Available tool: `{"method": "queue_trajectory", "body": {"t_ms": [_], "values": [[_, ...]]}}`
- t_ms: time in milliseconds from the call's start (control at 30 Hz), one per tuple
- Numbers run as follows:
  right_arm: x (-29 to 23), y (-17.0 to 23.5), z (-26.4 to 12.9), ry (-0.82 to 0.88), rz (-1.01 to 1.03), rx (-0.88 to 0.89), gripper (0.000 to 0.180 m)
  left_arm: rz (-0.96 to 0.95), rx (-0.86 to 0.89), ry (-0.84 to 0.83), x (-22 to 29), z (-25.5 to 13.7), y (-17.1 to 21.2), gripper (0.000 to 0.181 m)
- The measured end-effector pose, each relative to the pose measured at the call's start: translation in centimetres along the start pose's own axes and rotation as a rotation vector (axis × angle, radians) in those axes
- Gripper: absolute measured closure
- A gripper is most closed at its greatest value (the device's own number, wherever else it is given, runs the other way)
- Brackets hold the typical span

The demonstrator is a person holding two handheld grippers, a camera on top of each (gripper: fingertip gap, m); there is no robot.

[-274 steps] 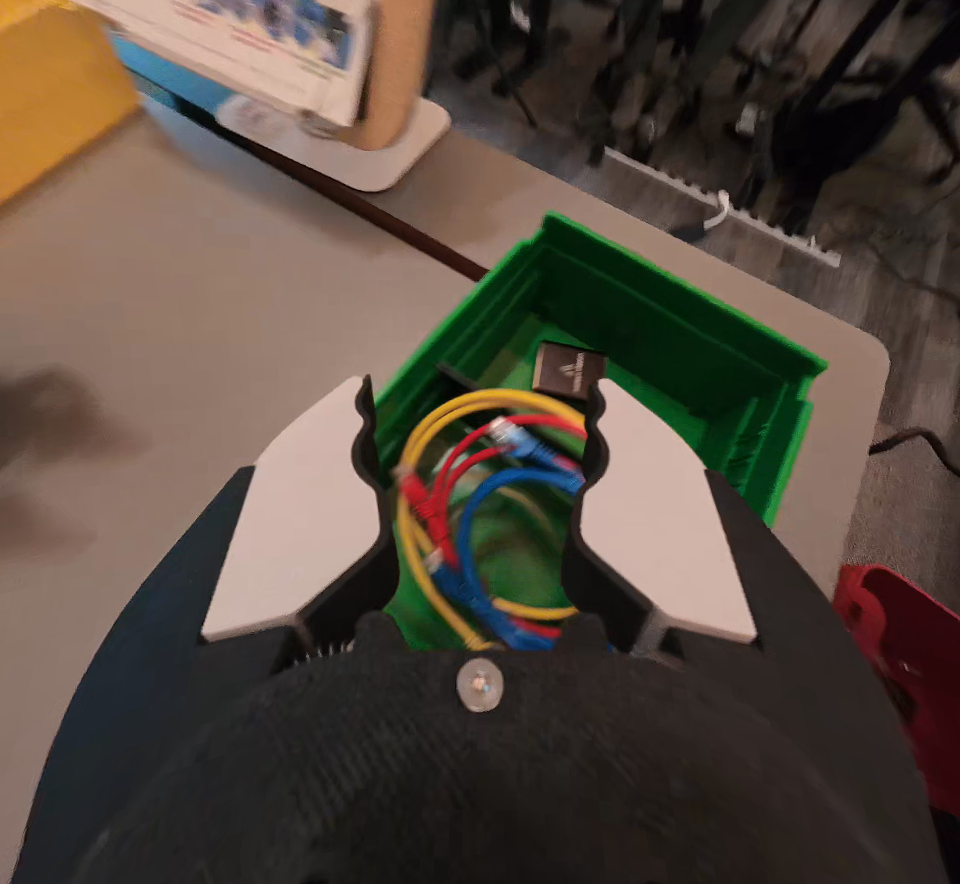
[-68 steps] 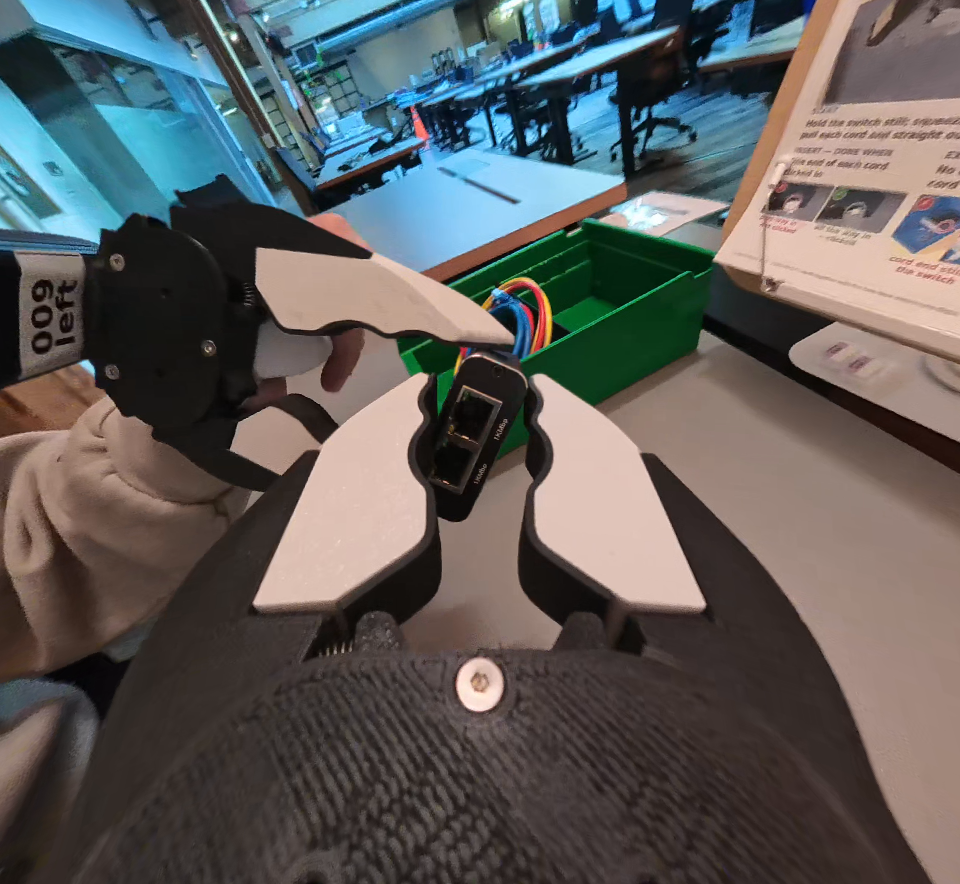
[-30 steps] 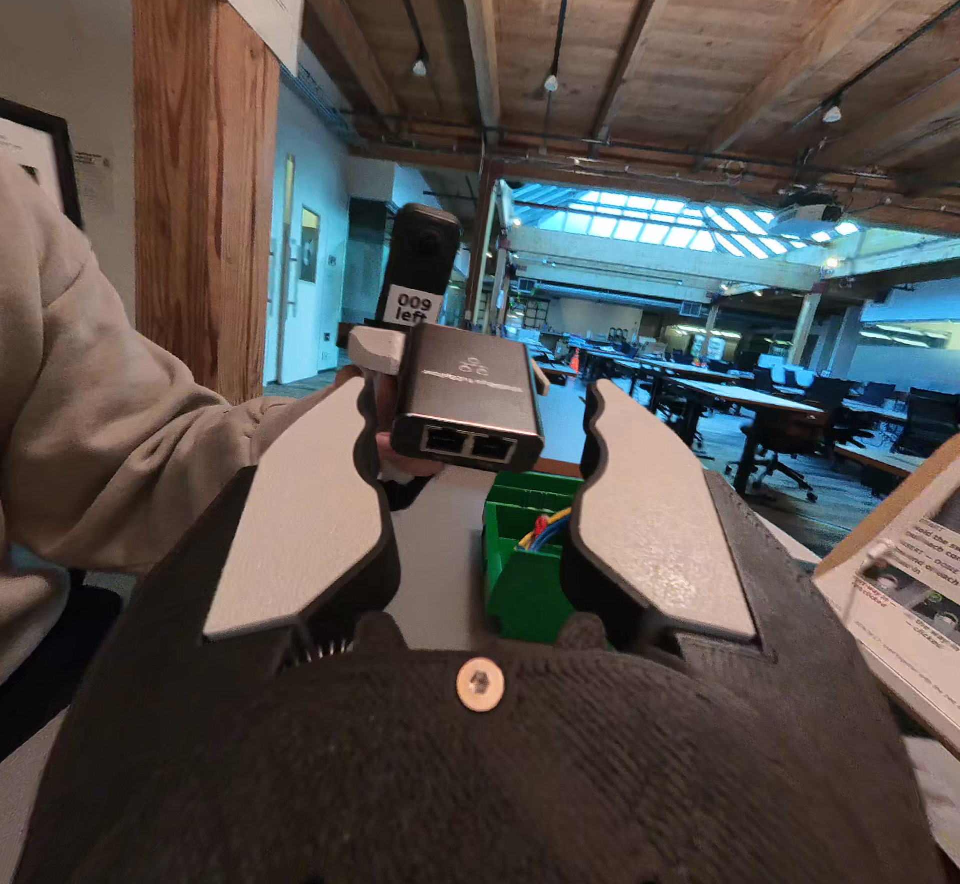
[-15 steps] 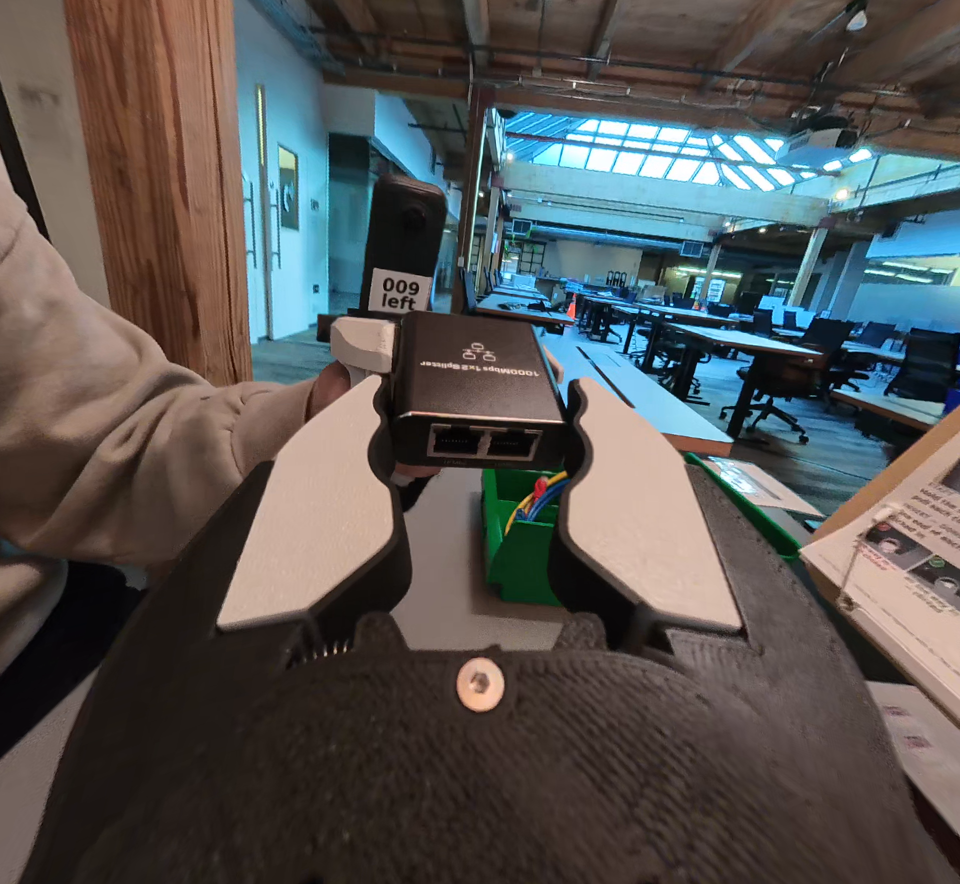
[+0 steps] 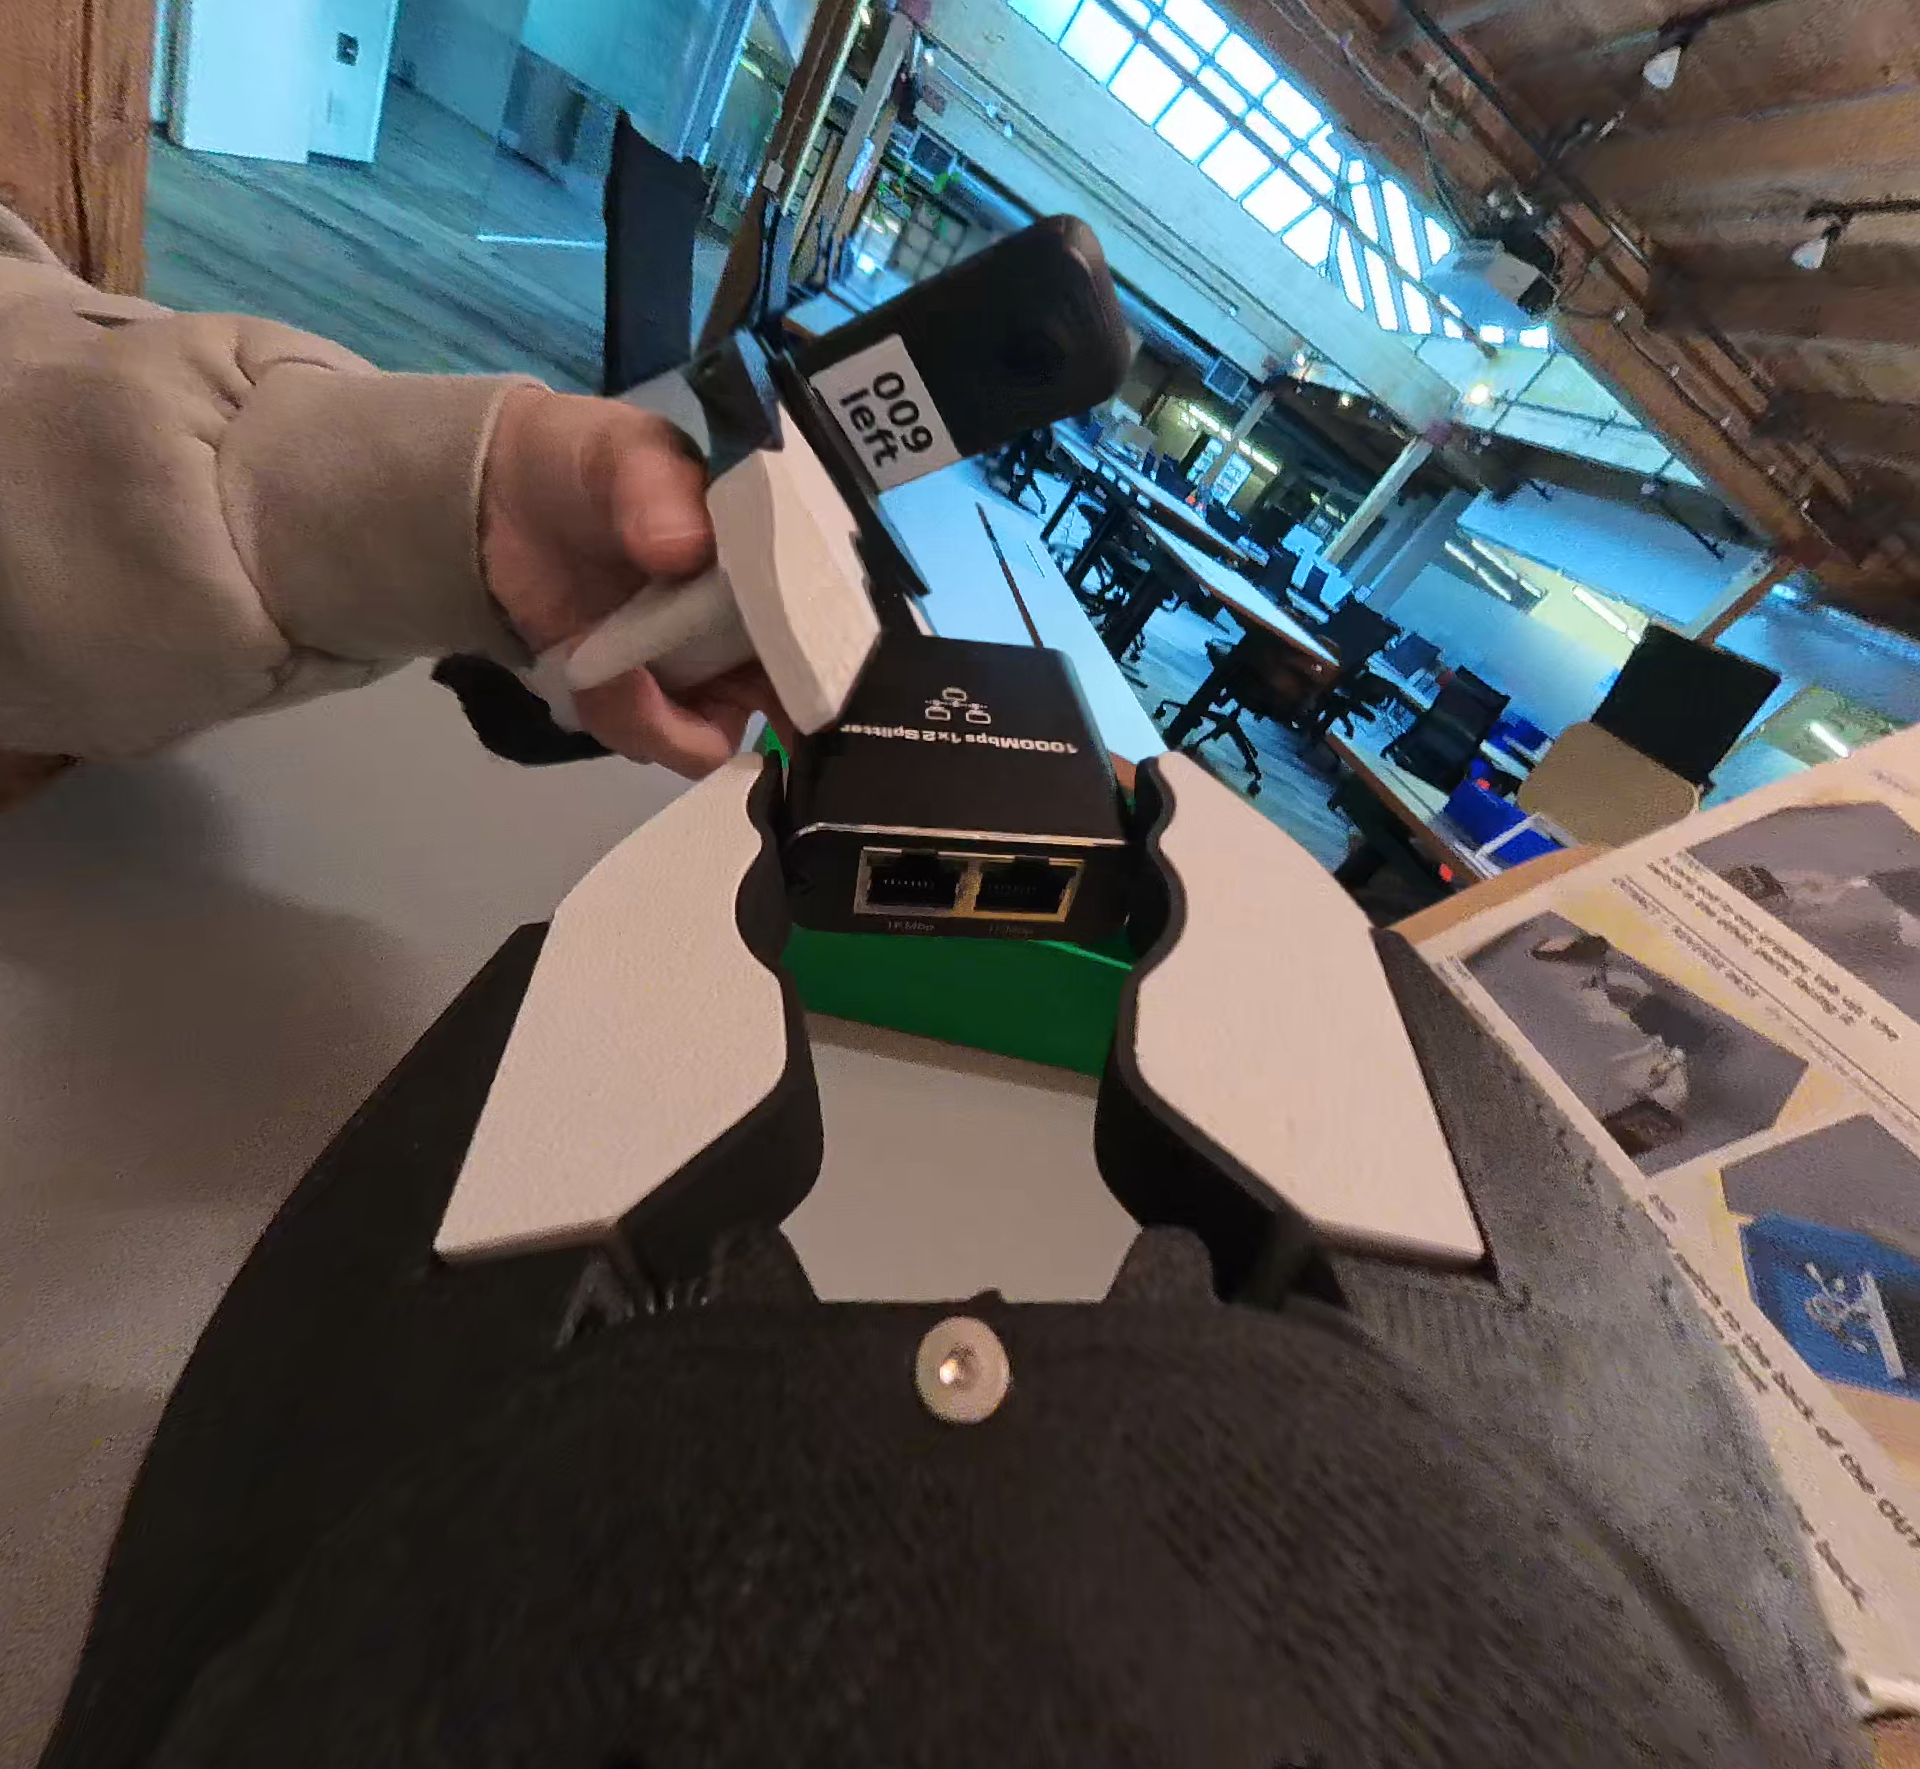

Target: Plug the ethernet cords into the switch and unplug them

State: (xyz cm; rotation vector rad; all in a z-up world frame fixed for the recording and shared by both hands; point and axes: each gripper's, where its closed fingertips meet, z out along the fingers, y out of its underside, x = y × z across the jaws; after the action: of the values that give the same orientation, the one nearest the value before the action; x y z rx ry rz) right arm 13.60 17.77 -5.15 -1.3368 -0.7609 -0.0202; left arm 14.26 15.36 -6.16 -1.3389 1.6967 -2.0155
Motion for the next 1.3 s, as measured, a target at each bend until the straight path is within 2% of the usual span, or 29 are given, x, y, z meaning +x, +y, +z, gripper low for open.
{"method": "queue_trajectory", "body": {"t_ms": [200, 367, 633, 800, 900, 1033, 1300], "values": [[-0.1, 0.6, -0.2, -0.009, 0.026, -0.038, 0.115, -0.139, 0.003, 0.069, -0.2, 0.3, 0.5, 0.145], [0.0, -0.3, -0.2, -0.019, 0.112, 0.027, 0.115, -0.197, -0.004, 0.125, 0.0, 0.4, 0.8, 0.151], [-0.3, 0.7, -0.3, -0.007, -0.024, -0.021, 0.112, -0.297, -0.016, 0.165, 0.4, 0.5, 0.8, 0.153], [0.0, 0.8, -0.1, 0.017, -0.025, -0.008, 0.108, -0.348, 0.008, 0.182, 0.3, 0.7, 0.7, 0.154], [-0.1, 0.6, 0.0, 0.010, -0.025, 0.006, 0.109, -0.366, -0.001, 0.203, 0.5, 0.8, 1.1, 0.154], [-0.3, 1.2, 0.2, -0.007, 0.002, -0.008, 0.099, -0.353, -0.035, 0.189, 0.4, 0.8, 1.5, 0.154], [-1.2, 1.4, 0.6, -0.072, 0.010, -0.035, 0.105, -0.385, -0.068, 0.192, 0.4, 1.1, 2.1, 0.154]]}}
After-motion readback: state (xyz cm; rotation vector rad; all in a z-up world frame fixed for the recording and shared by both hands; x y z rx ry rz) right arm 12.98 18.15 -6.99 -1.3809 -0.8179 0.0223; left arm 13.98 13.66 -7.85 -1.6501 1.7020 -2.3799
